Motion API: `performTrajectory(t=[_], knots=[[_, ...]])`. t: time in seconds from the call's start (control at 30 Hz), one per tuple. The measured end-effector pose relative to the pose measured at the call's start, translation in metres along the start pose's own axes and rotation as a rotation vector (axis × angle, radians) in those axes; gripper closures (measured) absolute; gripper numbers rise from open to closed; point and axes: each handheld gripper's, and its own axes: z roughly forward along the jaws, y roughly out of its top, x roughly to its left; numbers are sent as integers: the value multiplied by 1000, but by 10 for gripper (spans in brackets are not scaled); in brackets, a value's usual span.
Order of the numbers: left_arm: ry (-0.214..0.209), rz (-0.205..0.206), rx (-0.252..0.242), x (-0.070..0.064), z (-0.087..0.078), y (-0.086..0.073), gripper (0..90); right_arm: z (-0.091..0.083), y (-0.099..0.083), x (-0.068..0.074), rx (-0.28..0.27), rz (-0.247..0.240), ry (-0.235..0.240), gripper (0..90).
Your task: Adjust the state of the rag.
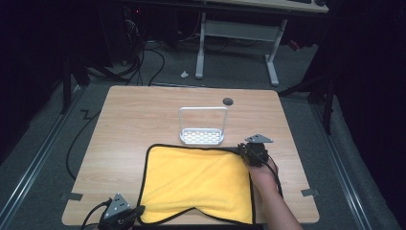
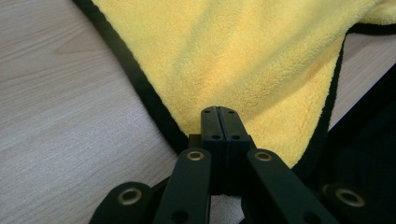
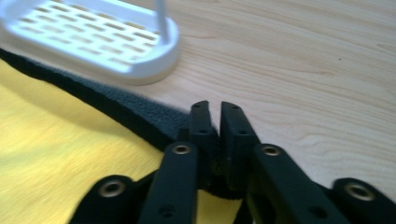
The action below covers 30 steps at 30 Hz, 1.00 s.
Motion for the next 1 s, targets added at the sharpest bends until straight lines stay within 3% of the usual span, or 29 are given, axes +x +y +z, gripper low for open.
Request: performTrajectory(t=[0.07, 0.17, 0.2, 0.23, 0.27, 0.3, 0.33, 0.4, 0.43, 0.5, 0.6, 0.63, 0.8, 0.83, 0.9, 0.93, 0.97, 1.0], knots=[[-7, -12, -6, 1, 0, -1, 900, 0, 4, -6, -12, 27, -10, 671], [-8, -20, -1, 1, -1, 0, 900, -23, 7, -7, -64, 13, -39, 618], [-16, -25, -22, -2, -5, 1, 900, -23, 7, -7, -64, 13, -39, 618], [-35, -11, -52, -6, -10, 3, 900, -38, 4, -5, -84, 5, -21, 619], [-55, 7, -69, -14, -12, 5, 900, -61, -10, 5, -93, -39, 31, 648], [-72, 67, -41, -29, -7, 7, 900, -70, -20, 12, -83, -64, 62, 660], [-72, 67, -41, -29, -7, 7, 900, -70, -20, 12, -83, -64, 62, 660], [-84, 103, 0, -41, 4, 5, 896, -77, -41, 24, -50, -109, 93, 665], [-83, 118, 25, -44, 11, 5, 794, -80, -55, 32, -34, -116, 100, 665], [-88, 130, 13, -45, 14, 4, 783, -81, -60, 33, -35, -110, 103, 665], [-86, 141, -8, -41, 15, 2, 842, -80, -69, 34, -44, -85, 108, 666], [-98, 131, -4, -40, 14, 2, 888, -78, -73, 34, -41, -67, 116, 673], [-131, 138, 41, -39, 5, -2, 898, -73, -81, 33, -5, -66, 118, 708], [-145, 124, 54, -38, 1, -6, 898, -71, -86, 31, 24, -74, 98, 710], [-218, 56, 37, -29, -11, -19, 890, -71, -89, 28, 32, -60, 105, 708], [-225, 27, 24, -26, -15, -19, 868, -72, -89, 27, 37, -57, 107, 707], [-225, 27, 24, -26, -15, -19, 794, -72, -89, 27, 37, -57, 107, 707], [-238, 2, -5, -22, -18, -16, 794, -72, -89, 27, 38, -60, 99, 704]])
